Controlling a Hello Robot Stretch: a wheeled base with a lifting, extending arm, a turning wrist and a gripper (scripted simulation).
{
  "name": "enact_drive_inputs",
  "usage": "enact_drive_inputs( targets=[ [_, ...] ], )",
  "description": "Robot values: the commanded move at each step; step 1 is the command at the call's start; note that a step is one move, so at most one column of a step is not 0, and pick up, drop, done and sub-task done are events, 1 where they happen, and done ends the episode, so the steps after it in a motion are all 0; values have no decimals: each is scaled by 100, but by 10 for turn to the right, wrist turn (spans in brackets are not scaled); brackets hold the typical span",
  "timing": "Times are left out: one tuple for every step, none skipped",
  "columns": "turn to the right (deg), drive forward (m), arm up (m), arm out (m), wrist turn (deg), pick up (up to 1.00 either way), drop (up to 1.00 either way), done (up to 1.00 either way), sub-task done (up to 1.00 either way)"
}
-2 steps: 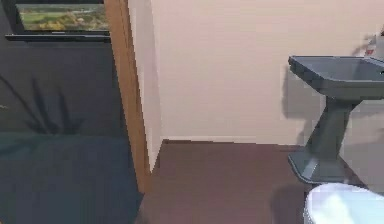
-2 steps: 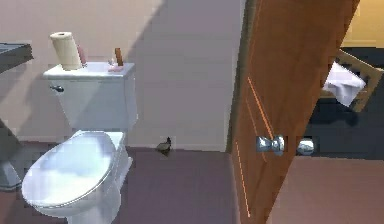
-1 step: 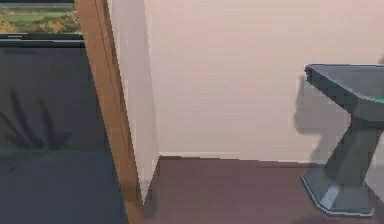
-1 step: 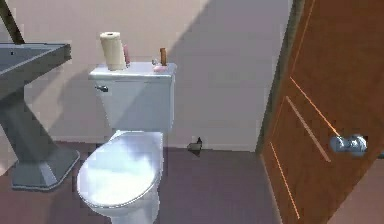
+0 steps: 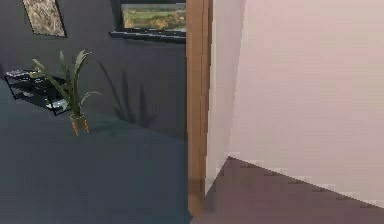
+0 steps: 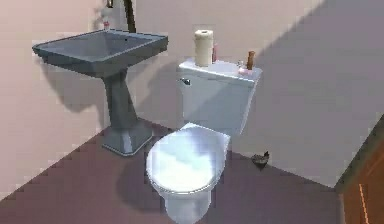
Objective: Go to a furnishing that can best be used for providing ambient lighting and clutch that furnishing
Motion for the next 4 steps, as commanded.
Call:
enact_drive_inputs(
  targets=[
    [0,55,0,0,0,0,0,0,0],
    [-450,0,0,0,0,0,0,0,0],
    [-180,0,0,0,0,0,0,0,0],
    [0,100,0,0,0,0,0,0,0]
  ],
)
